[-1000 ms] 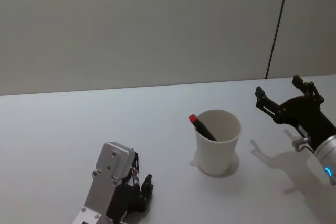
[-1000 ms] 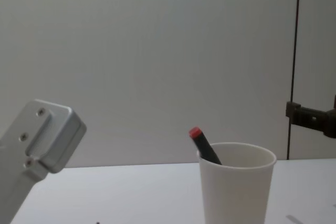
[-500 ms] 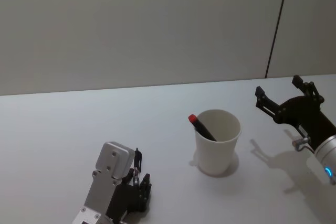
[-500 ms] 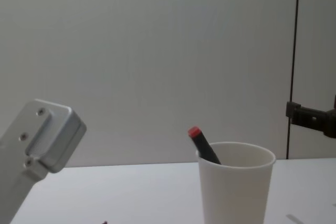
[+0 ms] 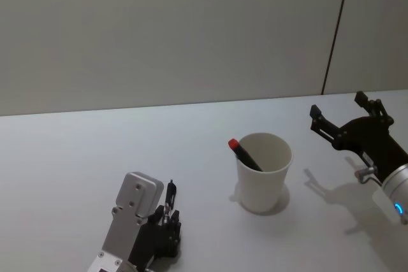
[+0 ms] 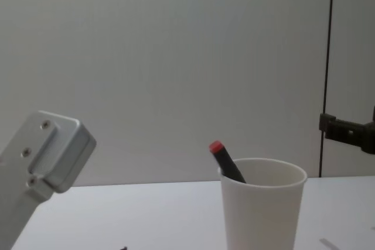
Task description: Place the pen into the pen holder.
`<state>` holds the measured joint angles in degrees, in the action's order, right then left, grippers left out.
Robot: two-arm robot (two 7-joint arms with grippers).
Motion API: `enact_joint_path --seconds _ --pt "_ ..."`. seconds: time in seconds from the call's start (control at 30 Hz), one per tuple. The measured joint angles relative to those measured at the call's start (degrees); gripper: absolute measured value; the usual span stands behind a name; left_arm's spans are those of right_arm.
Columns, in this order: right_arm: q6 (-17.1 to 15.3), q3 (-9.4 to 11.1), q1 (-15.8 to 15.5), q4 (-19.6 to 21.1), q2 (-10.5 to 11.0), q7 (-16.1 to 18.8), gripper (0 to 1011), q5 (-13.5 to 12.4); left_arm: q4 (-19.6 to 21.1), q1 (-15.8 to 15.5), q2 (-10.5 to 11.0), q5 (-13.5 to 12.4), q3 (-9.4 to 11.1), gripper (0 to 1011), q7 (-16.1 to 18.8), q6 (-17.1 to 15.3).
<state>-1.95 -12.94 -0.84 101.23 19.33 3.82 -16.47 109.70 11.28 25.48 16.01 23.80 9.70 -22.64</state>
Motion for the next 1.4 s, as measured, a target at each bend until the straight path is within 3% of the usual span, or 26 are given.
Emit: enact_joint_path --seconds 0.67,1.23,1.4 --pt "0.00 0.00 0.00 0.00 0.00 0.00 1001 0.00 0.00 0.00 0.00 -0.03 0.00 149 0.08 0.00" --pt "0.00 0.00 0.00 0.00 0.00 0.00 1001 0.00 -0.01 0.02 -0.03 -0.05 -0.03 146 0.09 0.00" --pt "0.00 0.00 0.00 0.00 0.00 0.00 1001 0.00 -0.47 0.16 -0.14 -0.66 -0.07 145 0.46 1.55"
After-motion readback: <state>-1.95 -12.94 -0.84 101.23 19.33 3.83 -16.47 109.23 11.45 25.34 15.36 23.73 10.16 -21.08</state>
